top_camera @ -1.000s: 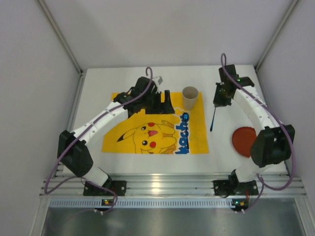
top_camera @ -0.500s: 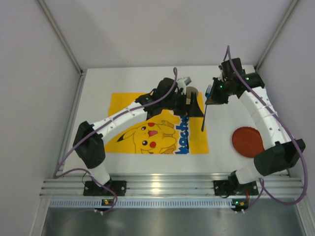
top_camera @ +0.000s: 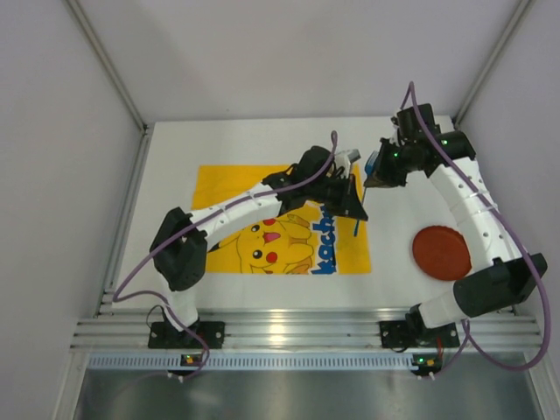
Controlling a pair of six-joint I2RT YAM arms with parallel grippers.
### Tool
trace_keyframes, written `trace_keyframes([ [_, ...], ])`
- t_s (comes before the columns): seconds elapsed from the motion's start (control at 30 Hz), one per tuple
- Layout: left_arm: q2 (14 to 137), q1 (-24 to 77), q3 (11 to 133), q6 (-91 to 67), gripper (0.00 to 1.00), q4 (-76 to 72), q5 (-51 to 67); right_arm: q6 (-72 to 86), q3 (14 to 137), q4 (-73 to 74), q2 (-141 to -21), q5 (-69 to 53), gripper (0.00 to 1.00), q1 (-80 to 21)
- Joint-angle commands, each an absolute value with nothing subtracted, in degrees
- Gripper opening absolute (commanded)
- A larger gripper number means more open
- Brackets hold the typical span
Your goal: Set the dinner table for one person
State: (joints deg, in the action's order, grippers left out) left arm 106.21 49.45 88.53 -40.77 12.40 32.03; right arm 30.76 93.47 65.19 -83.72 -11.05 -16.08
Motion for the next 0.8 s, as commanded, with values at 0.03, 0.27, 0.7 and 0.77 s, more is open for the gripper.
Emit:
trace_keyframes([
  [0.03, 106.17, 49.75, 92.02, -40.43, 0.00, 9.49, 33.66, 32.78, 93.61, 62.06, -81.21, -13.80, 0.00, -16.44],
  [0.27, 101.88, 49.13, 90.62, -35.16, 0.00, 16.69, 31.99, 31.56, 98.69, 62.14, -82.44, -12.92, 1.00, -16.35],
  [0.7, 68.73, 6.96, 51.41, -34.77, 0.00, 16.62, 49.04, 27.16, 90.63, 63.20, -76.38, -12.13, 1.00, -10.55],
  [0.77, 70.21, 2.23, 51.94, -30.52, 0.00, 21.95, 48.96, 26.81, 88.34, 62.67, -75.94, -12.83, 1.00, -10.28],
])
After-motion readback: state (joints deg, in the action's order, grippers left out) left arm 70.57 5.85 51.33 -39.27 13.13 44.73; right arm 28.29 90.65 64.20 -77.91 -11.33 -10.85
